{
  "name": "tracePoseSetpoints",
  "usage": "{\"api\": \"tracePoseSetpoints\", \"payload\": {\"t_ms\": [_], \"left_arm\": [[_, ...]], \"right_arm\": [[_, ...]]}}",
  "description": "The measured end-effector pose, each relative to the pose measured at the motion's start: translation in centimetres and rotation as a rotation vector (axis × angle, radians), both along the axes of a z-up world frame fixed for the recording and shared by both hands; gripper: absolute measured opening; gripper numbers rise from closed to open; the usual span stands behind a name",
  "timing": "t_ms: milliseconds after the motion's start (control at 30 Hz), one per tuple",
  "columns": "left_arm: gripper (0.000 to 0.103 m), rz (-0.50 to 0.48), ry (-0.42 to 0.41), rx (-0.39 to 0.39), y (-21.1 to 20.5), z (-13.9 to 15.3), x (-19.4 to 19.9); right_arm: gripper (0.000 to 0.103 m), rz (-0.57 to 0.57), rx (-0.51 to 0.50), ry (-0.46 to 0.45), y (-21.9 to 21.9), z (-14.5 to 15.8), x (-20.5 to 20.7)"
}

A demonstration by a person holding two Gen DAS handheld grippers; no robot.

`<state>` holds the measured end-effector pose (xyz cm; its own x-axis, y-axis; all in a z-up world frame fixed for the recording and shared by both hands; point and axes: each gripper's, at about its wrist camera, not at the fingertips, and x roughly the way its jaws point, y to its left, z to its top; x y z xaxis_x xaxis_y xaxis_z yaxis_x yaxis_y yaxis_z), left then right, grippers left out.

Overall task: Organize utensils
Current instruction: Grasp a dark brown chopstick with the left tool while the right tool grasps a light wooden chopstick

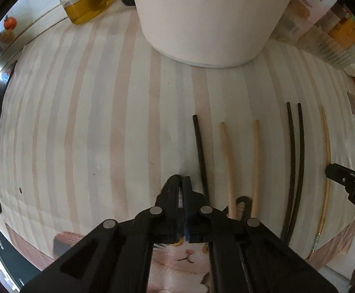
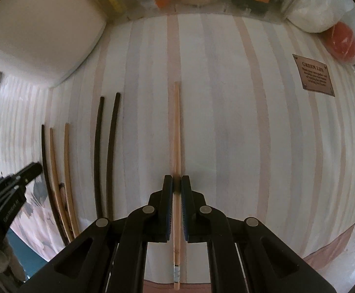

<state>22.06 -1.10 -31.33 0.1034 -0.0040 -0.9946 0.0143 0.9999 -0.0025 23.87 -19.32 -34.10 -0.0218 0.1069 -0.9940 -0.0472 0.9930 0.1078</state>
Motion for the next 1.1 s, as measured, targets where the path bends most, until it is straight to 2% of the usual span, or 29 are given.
{"api": "tracePoseSetpoints", "payload": {"t_ms": [167, 200, 300, 367, 433, 500, 567, 667, 700, 733, 767, 800, 1000, 1100], "left_arm": [[0.001, 0.004, 0.013, 0.005, 1.6, 0.1, -0.4], [0.001, 0.011, 0.019, -0.011, 1.9, 0.1, -0.2], [0.004, 0.055, 0.020, -0.129, 3.3, 0.5, 0.8], [0.008, 0.061, 0.024, -0.179, 3.1, 0.7, 1.4], [0.021, 0.054, 0.029, -0.187, 2.8, 0.6, 1.9], [0.025, 0.041, 0.041, -0.155, 2.5, 0.0, 2.3], [0.025, 0.022, 0.040, -0.134, 1.4, -0.3, 2.3], [0.025, -0.035, 0.016, -0.040, -0.1, -0.3, 2.3], [0.023, -0.050, 0.007, -0.015, -0.7, -0.4, 2.3], [0.014, -0.066, -0.006, 0.001, -1.1, -0.3, 2.3], [0.005, -0.079, -0.010, -0.005, -1.5, -0.2, 2.4], [0.004, -0.089, -0.011, 0.002, -2.2, -0.2, 2.1], [0.003, -0.118, -0.008, 0.019, -3.2, 0.0, 2.0], [0.003, -0.112, -0.005, 0.018, -3.2, 0.1, -1.1]], "right_arm": [[0.007, 0.018, 0.014, 0.027, 1.4, -0.4, -0.6], [0.007, 0.012, 0.015, 0.029, 1.4, -0.4, -0.5], [0.007, -0.032, 0.040, 0.046, 1.0, -0.6, 0.0], [0.007, -0.052, 0.046, 0.049, 0.8, -0.7, 0.4], [0.007, -0.061, 0.046, 0.051, 0.7, -0.7, 0.8], [0.007, -0.063, 0.044, 0.049, 0.3, -0.6, 1.2], [0.007, -0.062, 0.037, 0.046, 0.4, -0.6, 1.3], [0.007, -0.057, 0.026, 0.038, 0.0, -1.0, 1.2], [0.007, -0.054, 0.018, 0.036, 0.2, -1.0, 1.2], [0.007, -0.051, 0.011, 0.034, 0.7, -1.0, 1.1], [0.007, -0.048, 0.006, 0.032, 1.0, -1.2, 1.1], [0.007, -0.046, 0.003, 0.030, 1.4, -1.3, 1.2], [0.007, -0.018, -0.012, 0.026, 2.9, -1.6, 0.5], [0.007, 0.020, -0.025, 0.025, 3.9, -1.3, 0.1]]}}
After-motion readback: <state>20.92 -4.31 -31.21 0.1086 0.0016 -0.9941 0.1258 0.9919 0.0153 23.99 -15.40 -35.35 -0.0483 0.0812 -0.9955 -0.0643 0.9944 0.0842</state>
